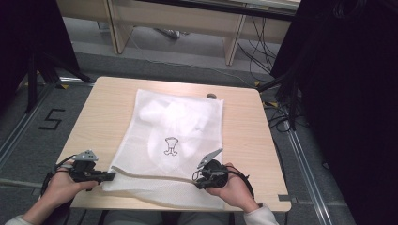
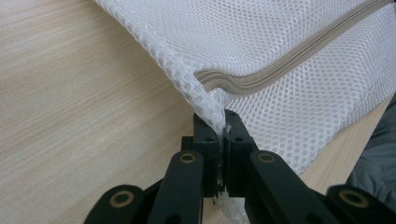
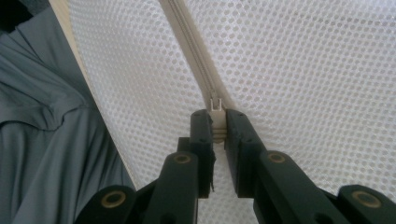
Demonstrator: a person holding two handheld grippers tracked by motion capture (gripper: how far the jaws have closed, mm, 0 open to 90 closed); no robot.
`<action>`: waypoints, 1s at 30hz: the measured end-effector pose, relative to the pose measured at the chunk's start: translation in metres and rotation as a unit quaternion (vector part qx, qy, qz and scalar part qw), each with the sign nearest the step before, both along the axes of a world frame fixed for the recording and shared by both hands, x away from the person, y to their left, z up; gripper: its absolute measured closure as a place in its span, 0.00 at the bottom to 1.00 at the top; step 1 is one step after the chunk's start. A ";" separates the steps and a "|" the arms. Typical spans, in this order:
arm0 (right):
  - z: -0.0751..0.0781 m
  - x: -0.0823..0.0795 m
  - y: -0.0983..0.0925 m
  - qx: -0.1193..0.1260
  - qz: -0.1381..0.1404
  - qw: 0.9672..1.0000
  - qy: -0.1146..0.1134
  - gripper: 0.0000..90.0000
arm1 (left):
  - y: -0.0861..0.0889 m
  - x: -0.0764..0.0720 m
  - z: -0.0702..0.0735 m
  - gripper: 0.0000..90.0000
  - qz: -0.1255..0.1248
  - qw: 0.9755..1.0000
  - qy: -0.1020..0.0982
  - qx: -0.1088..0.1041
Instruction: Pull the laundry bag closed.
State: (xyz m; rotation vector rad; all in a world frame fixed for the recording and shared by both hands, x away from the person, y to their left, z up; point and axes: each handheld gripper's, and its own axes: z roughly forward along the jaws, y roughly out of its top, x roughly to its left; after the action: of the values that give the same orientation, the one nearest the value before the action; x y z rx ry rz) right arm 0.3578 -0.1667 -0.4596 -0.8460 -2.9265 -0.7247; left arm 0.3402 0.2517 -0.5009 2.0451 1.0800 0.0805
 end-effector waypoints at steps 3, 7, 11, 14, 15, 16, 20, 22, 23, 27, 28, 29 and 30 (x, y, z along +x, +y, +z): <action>0.000 -0.001 -0.002 0.001 -0.003 1.000 0.001 0.91 | 0.001 0.000 0.001 0.95 -0.005 1.000 0.007 0.007; 0.000 0.000 -0.004 0.001 0.002 1.000 -0.001 0.91 | 0.001 0.000 0.001 0.95 -0.005 1.000 0.008 0.005; 0.000 -0.001 -0.006 0.003 -0.002 1.000 -0.002 0.91 | 0.001 0.001 0.001 0.95 -0.006 1.000 0.008 0.006; 0.000 -0.001 -0.006 0.001 -0.004 1.000 0.001 0.91 | 0.001 0.000 0.001 0.95 -0.004 1.000 0.009 0.002; 0.000 -0.001 -0.006 0.001 -0.006 1.000 0.001 0.91 | 0.001 0.000 0.001 0.95 -0.004 1.000 0.009 0.002; 0.000 -0.001 -0.006 0.001 -0.004 1.000 -0.002 0.91 | 0.001 0.000 0.001 0.95 -0.004 1.000 0.008 0.002; 0.000 -0.001 -0.006 0.002 -0.002 1.000 -0.001 0.91 | 0.001 0.000 0.001 0.95 -0.004 1.000 0.009 0.002; 0.000 -0.001 -0.007 -0.001 -0.001 1.000 0.000 0.91 | 0.001 0.000 0.001 0.95 -0.004 1.000 0.008 0.002; 0.000 -0.001 -0.007 0.002 -0.002 1.000 0.000 0.91 | 0.001 0.000 0.001 0.95 -0.003 1.000 0.008 0.002; -0.001 -0.002 -0.008 0.004 -0.003 1.000 -0.001 0.91 | 0.001 0.000 0.001 0.95 -0.003 1.000 0.009 0.002; -0.001 -0.002 -0.008 0.003 -0.005 1.000 -0.003 0.91 | 0.001 0.000 0.001 0.95 -0.003 1.000 0.008 0.003; -0.001 -0.002 -0.009 0.002 -0.005 1.000 -0.003 0.91 | 0.001 0.000 0.001 0.95 -0.003 1.000 0.008 0.003; 0.000 -0.002 -0.009 0.002 -0.003 1.000 0.001 0.91 | 0.001 0.000 0.001 0.95 -0.004 1.000 0.009 0.002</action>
State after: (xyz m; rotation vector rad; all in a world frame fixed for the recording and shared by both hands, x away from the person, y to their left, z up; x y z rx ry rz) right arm 0.3562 -0.1761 -0.4597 -0.8564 -2.9214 -0.7283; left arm 0.3406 0.2528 -0.4997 2.0572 1.0843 0.0616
